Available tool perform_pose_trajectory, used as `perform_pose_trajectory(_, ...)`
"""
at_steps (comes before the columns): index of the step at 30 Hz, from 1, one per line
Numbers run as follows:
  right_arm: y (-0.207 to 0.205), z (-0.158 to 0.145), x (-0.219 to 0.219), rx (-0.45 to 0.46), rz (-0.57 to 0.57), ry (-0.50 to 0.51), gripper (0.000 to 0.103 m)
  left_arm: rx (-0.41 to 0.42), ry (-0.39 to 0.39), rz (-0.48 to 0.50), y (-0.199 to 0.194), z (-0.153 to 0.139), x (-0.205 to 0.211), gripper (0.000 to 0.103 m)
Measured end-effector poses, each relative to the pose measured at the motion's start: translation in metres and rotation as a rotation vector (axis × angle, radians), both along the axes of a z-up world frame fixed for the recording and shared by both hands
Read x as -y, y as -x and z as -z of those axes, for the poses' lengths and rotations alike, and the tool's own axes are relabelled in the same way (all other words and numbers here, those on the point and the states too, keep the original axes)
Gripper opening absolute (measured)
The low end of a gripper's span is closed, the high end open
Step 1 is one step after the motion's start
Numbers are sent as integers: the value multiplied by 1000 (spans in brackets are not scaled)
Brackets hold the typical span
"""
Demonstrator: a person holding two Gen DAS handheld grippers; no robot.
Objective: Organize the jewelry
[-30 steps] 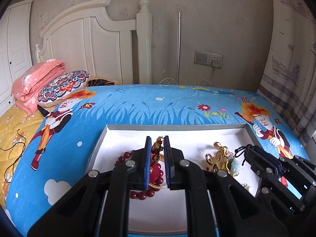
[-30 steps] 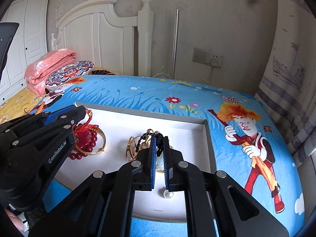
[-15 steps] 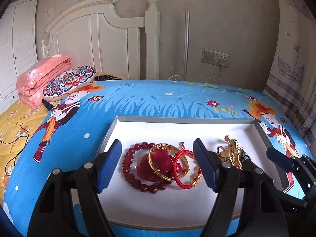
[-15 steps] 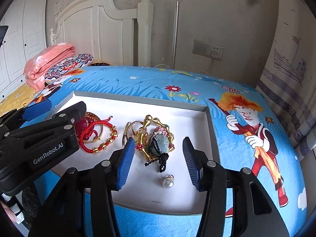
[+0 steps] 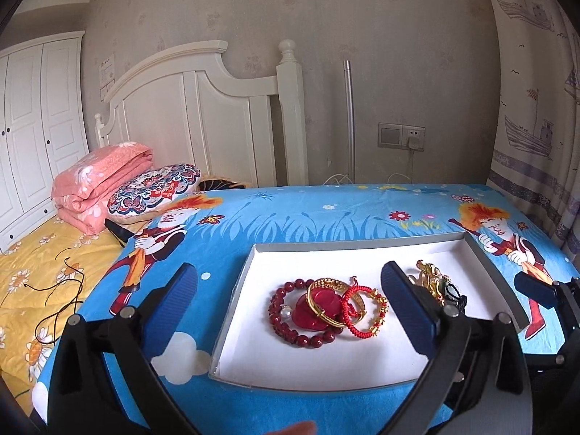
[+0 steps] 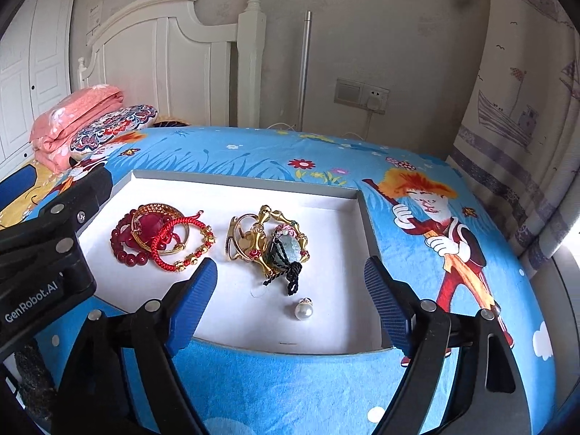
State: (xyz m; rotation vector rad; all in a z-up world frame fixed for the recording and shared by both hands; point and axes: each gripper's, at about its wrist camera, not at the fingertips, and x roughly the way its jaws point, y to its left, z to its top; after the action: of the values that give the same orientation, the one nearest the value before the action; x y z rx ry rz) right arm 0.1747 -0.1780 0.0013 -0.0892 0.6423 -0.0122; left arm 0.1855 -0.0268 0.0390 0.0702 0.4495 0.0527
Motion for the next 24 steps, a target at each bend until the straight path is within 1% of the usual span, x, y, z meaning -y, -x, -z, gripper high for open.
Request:
perform_pose_trajectory(1,2,-2,1,-1,8,1,82,-8,2,6,3,-1,-1,98)
perform_pose_trajectory(5,11,-11,7,-9,42,-30,84,-43,35,-3,14,1,-10,98)
perform_pose_trajectory(7,14,-12,4,-20,32,-9,84,-66,60,0,20,3,-15,98)
perform_pose_trajectory(10,22,-13,-2,-11,18,27,84,-62,58,8,29,3,-17,98)
perform_pose_trajectory(14,26,-8,-3,-40,4,35,84,-72,87,29,38,2,-22,98)
perform_pose_trajectory(19,30,-5,6,-49,29,38,84,-73,79,21,42,0,-23,98)
perform_pose_trajectory(24,35,-11,16,-29,56,23,84,-87,75,13,44,2,-23,98)
